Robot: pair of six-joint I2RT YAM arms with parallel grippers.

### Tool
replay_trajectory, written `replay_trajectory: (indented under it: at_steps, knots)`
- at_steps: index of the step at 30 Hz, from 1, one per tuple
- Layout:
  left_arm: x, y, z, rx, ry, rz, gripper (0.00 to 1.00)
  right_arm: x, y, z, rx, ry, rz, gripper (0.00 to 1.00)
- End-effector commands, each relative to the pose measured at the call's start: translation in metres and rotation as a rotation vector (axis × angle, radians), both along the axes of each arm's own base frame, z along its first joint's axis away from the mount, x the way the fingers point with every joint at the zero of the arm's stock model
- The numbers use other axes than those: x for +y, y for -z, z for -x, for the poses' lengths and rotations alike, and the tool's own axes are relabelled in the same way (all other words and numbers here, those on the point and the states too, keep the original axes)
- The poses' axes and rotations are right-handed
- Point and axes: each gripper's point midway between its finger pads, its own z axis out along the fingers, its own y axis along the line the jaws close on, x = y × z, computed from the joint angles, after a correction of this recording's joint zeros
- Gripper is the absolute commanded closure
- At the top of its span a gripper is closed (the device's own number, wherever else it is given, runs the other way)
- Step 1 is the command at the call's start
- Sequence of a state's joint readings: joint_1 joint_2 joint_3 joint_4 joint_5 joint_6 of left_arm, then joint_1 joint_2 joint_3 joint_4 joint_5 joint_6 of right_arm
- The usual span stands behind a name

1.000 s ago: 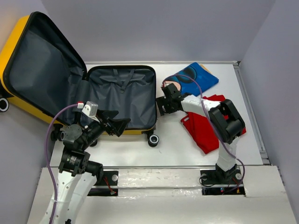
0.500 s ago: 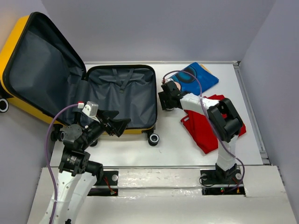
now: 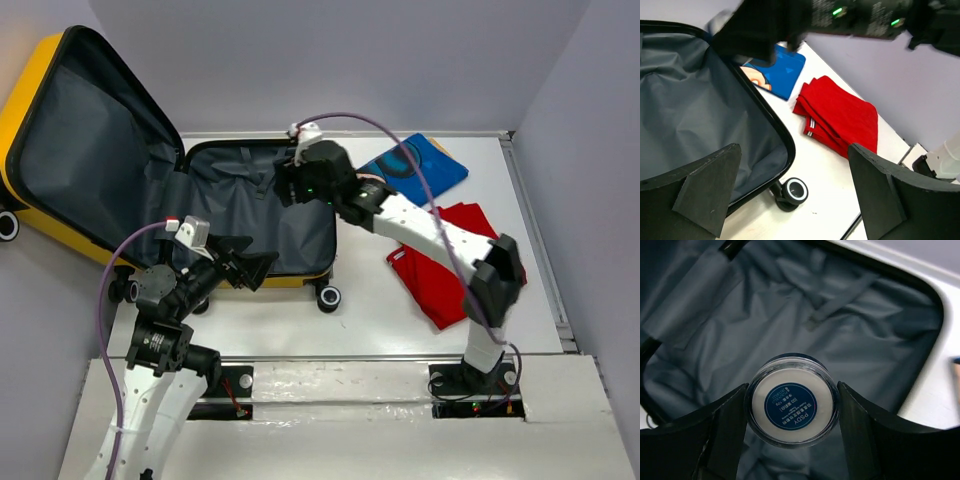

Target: Pack the luggage

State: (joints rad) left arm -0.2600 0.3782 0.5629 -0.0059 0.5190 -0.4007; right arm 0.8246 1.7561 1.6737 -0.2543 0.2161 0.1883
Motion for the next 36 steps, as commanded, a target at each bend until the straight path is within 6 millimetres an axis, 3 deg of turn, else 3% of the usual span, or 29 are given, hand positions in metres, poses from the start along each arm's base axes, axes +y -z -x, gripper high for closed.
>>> replay_trajectory:
  at_steps: [1, 2, 4, 5, 7, 9, 10, 11, 12, 13, 14, 15, 16, 17, 18, 19, 20, 22, 23, 25, 27, 31, 36]
  knots:
    - [0.006, -0.004, -0.007, -0.017, -0.044, 0.002, 0.01, 0.060, 0.077, -0.003, 0.133, -0.111, 0.071, 0.56]
    - [0.008, -0.005, -0.007, -0.023, -0.058, 0.006, 0.01, 0.069, 0.068, -0.006, 0.132, -0.122, 0.033, 0.51]
    - [0.012, -0.008, -0.008, -0.034, -0.078, 0.007, 0.01, 0.083, 0.074, -0.009, 0.162, -0.149, 0.028, 0.18]
    - [0.013, -0.009, -0.009, -0.036, -0.084, 0.006, 0.01, 0.088, 0.072, -0.004, 0.167, -0.165, 0.026, 0.18]
    - [0.014, -0.010, -0.009, -0.041, -0.095, 0.005, 0.01, 0.087, 0.067, -0.003, 0.158, -0.173, 0.030, 0.06]
    - [0.015, -0.007, -0.012, -0.031, -0.100, 0.002, 0.01, 0.074, 0.032, 0.002, 0.099, -0.157, -0.007, 0.04]
    - [0.014, -0.006, -0.013, -0.024, -0.100, 0.001, 0.01, 0.062, 0.039, 0.005, 0.100, -0.130, 0.014, 0.05]
    - [0.014, -0.004, -0.015, -0.014, -0.098, -0.002, 0.01, 0.050, 0.001, 0.012, 0.035, -0.121, -0.039, 0.06]
    - [0.014, -0.003, -0.016, -0.009, -0.100, -0.005, 0.01, 0.039, -0.007, 0.014, 0.011, -0.095, -0.049, 0.11]
    - [0.013, -0.002, -0.017, -0.006, -0.098, -0.006, 0.01, 0.026, 0.013, 0.022, 0.031, -0.079, -0.019, 0.13]
    - [0.013, 0.000, -0.018, 0.000, -0.098, -0.008, 0.01, 0.012, 0.008, 0.023, 0.022, -0.051, -0.037, 0.16]
    - [0.014, 0.000, -0.018, 0.003, -0.101, -0.009, 0.01, -0.003, -0.020, 0.032, -0.027, -0.031, -0.093, 0.22]
    - [0.014, 0.001, -0.019, 0.005, -0.101, -0.010, 0.01, -0.025, 0.008, 0.032, 0.012, 0.013, -0.067, 0.28]
    - [0.014, 0.001, -0.020, 0.006, -0.104, -0.010, 0.01, -0.038, 0.009, 0.031, 0.006, 0.050, -0.084, 0.33]
    - [0.014, 0.001, -0.020, 0.006, -0.106, -0.009, 0.01, -0.059, 0.004, 0.032, -0.004, 0.102, -0.106, 0.47]
    - [0.014, 0.001, -0.020, 0.007, -0.108, -0.010, 0.01, -0.072, 0.019, 0.031, 0.025, 0.132, -0.105, 0.56]
    - [0.015, 0.002, -0.021, 0.009, -0.109, -0.009, 0.01, -0.093, 0.051, 0.027, 0.089, 0.191, -0.099, 0.63]
    - [0.015, 0.003, -0.021, 0.013, -0.110, -0.009, 0.01, -0.104, 0.079, 0.028, 0.143, 0.215, -0.094, 0.76]
    - [0.014, 0.003, -0.021, 0.016, -0.107, -0.010, 0.01, -0.107, 0.100, 0.032, 0.176, 0.226, -0.068, 0.77]
    - [0.014, 0.003, -0.022, 0.018, -0.107, -0.007, 0.01, -0.106, 0.123, 0.030, 0.207, 0.237, -0.039, 0.77]
    - [0.015, 0.003, -0.021, 0.016, -0.107, -0.008, 0.01, -0.102, 0.135, 0.028, 0.229, 0.235, -0.032, 0.75]
    - [0.015, 0.002, -0.019, 0.008, -0.106, -0.004, 0.01, -0.098, 0.153, 0.016, 0.253, 0.255, -0.064, 0.58]
    - [0.013, 0.000, -0.017, 0.001, -0.090, -0.002, 0.01, -0.090, 0.197, 0.003, 0.333, 0.261, -0.093, 0.56]
